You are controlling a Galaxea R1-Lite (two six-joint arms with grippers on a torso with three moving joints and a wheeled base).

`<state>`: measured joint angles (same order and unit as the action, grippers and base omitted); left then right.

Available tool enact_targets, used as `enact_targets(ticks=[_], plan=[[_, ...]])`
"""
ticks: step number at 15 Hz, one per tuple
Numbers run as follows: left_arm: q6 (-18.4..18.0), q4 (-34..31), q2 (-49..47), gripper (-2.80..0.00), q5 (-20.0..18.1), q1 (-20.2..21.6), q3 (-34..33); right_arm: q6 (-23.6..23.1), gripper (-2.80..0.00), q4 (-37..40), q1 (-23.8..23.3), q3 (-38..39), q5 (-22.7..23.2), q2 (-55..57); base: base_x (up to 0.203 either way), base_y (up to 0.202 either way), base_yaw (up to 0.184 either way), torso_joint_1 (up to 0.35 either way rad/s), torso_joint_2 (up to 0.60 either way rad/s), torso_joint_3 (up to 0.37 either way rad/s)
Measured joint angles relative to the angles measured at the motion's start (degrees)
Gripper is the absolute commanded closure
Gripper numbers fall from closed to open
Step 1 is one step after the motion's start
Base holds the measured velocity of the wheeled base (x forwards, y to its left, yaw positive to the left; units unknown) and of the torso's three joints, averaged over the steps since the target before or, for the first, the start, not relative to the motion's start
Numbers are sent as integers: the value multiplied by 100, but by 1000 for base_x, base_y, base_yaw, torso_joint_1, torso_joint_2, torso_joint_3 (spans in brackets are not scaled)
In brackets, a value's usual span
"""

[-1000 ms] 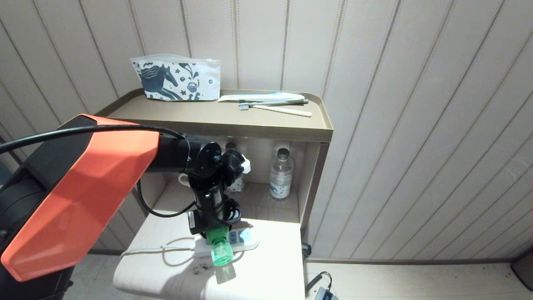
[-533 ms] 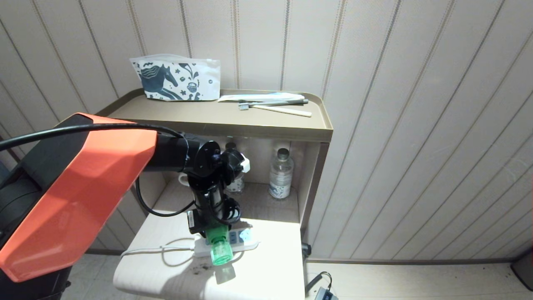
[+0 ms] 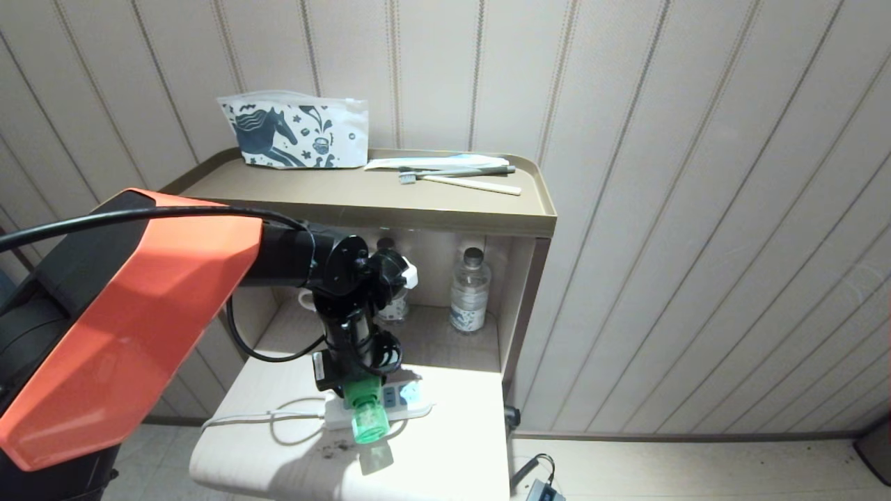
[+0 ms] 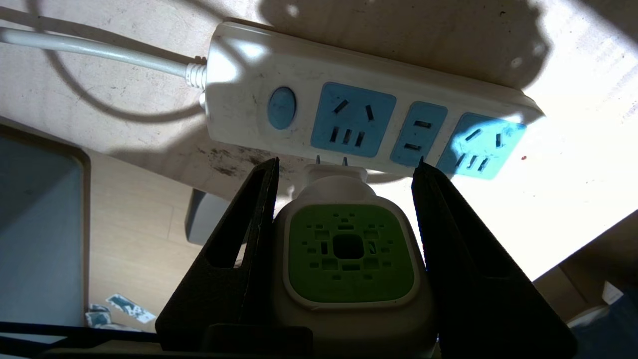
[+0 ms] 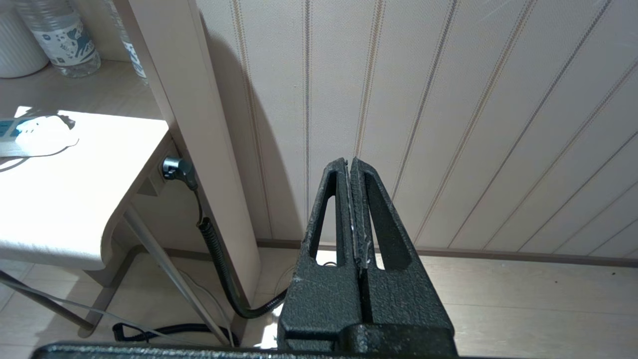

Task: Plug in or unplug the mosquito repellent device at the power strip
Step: Insert the plug into the socket

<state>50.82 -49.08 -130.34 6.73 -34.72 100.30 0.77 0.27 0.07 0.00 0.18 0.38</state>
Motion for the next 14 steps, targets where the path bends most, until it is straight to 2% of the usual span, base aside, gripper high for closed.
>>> enact_targets(ticks=[14], plan=[[-39,60,-111,0,7,-1,121,0,0,4,0,0,2,0,0,0,0,0,0,0]])
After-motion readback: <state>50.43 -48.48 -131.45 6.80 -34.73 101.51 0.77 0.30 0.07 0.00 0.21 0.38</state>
